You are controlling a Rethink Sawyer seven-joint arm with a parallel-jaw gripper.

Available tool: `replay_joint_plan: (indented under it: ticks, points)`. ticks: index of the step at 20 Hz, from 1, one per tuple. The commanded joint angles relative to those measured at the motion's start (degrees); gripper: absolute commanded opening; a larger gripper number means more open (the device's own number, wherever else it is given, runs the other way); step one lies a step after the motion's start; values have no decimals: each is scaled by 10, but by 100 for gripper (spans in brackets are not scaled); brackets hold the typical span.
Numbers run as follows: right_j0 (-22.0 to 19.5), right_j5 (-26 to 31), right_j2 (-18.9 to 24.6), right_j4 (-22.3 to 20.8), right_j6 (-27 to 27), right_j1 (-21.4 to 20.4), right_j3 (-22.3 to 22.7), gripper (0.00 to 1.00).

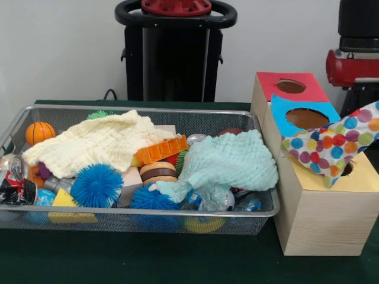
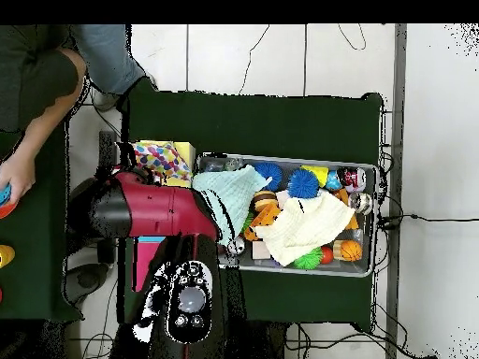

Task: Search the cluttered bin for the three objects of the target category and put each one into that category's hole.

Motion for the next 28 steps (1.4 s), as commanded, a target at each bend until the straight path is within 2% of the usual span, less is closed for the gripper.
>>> replay_joint_plan:
  ticks: [1,11,20,28]
  points:
    - [-15,31,10,21,114,0,19,0]
    - [-37,16,21,8,86,1,28,0]
    - [-23,18,10,7,102,4,24,0]
    - [-33,17,23,16,102,1,31,0]
